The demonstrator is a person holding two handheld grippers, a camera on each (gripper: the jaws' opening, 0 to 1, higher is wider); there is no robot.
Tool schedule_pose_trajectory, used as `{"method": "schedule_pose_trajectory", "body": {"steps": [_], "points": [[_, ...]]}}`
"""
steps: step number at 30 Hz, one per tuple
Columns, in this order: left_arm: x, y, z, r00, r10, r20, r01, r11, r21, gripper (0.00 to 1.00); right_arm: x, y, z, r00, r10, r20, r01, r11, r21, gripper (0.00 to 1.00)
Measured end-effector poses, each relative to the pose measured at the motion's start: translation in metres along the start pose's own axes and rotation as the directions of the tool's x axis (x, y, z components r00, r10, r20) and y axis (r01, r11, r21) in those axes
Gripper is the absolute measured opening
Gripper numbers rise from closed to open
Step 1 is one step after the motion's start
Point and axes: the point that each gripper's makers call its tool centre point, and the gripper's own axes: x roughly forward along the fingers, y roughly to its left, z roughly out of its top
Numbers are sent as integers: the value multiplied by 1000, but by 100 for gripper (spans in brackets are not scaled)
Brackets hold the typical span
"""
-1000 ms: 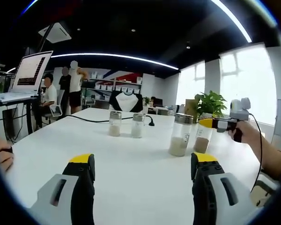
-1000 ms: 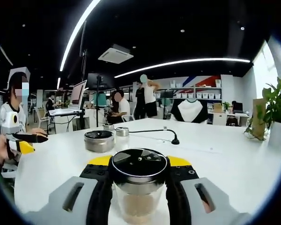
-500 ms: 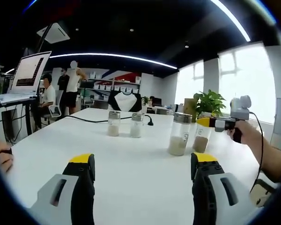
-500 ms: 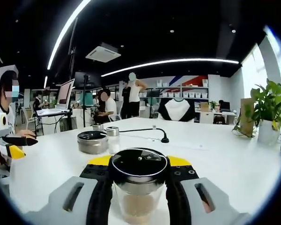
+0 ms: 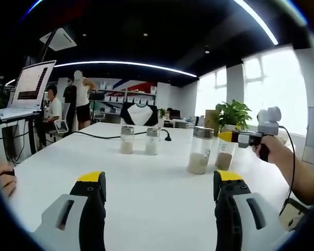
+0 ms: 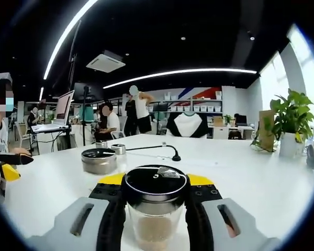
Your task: Rotate the seasoning bottle until the label or dispensing opening points toward the visible target arrow and the bottle remains upright within the marked orientation range
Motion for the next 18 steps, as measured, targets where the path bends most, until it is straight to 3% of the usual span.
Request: {"method": "schedule_pose_trajectory", "body": {"steps": [18], "points": [[-2, 2, 4, 1000, 5, 9, -5, 1000, 26, 89, 3, -9, -1, 994, -112, 11, 112, 994, 13, 42]]}}
